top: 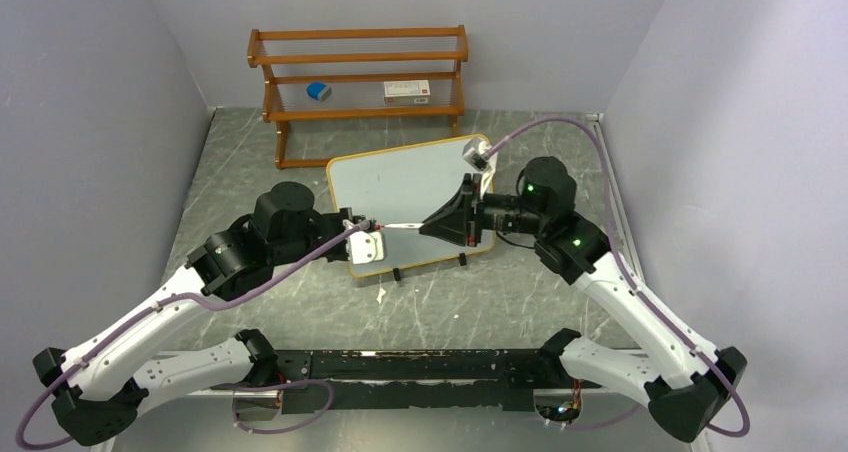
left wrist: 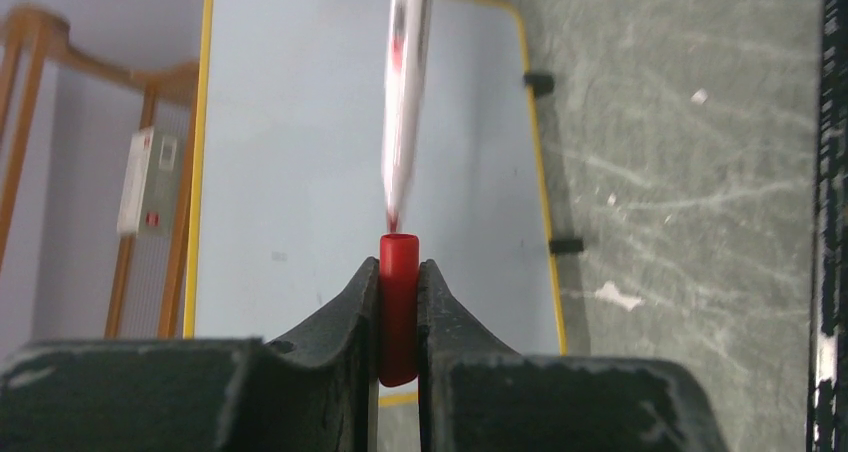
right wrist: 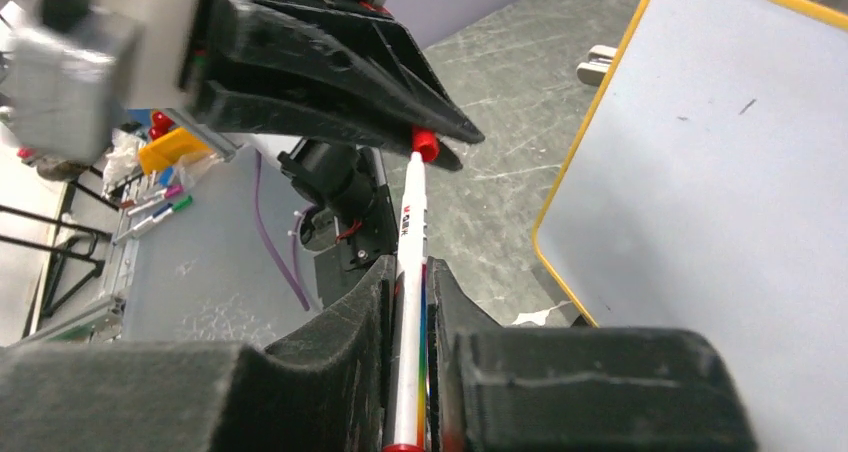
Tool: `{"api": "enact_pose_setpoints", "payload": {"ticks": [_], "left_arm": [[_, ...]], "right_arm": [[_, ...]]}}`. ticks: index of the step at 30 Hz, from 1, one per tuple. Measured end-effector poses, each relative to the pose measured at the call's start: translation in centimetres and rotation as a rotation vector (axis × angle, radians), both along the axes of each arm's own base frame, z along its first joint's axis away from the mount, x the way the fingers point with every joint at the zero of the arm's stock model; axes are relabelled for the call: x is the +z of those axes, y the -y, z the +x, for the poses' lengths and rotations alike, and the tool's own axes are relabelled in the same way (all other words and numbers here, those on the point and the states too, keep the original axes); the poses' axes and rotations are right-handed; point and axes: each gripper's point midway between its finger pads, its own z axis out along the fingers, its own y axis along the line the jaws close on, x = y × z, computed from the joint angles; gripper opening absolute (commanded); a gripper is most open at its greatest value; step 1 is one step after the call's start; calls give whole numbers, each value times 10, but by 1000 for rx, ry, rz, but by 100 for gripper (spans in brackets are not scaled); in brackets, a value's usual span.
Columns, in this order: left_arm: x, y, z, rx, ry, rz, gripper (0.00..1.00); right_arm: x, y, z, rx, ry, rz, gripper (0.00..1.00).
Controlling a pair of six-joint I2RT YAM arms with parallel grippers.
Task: Write a sentence on the whiteboard
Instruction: Open the pen cap from the whiteboard marker, then place the pen cap at the center of the board.
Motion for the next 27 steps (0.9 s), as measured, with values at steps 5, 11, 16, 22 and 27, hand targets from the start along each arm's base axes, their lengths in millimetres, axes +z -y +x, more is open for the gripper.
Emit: {"api": "enact_pose_setpoints", "payload": {"ticks": [5, 11, 16, 22, 27], "left_arm": [[-19, -22, 12, 104, -11, 68, 5], [-30, -27, 12, 123, -33, 99, 5], [-42, -26, 8, 125, -76, 104, 5], [-79, -8, -9, 91, -197, 130, 5], [-120, 15, -35, 55, -292, 197, 7]], "right_arm": [[17, 19, -6, -18, 50, 31, 0], [22, 32, -2, -72, 87, 30, 0], [25, 48, 15, -232, 131, 14, 0], [28, 84, 38, -500, 210, 10, 0], [24, 110, 50, -657, 249, -8, 0]]}}
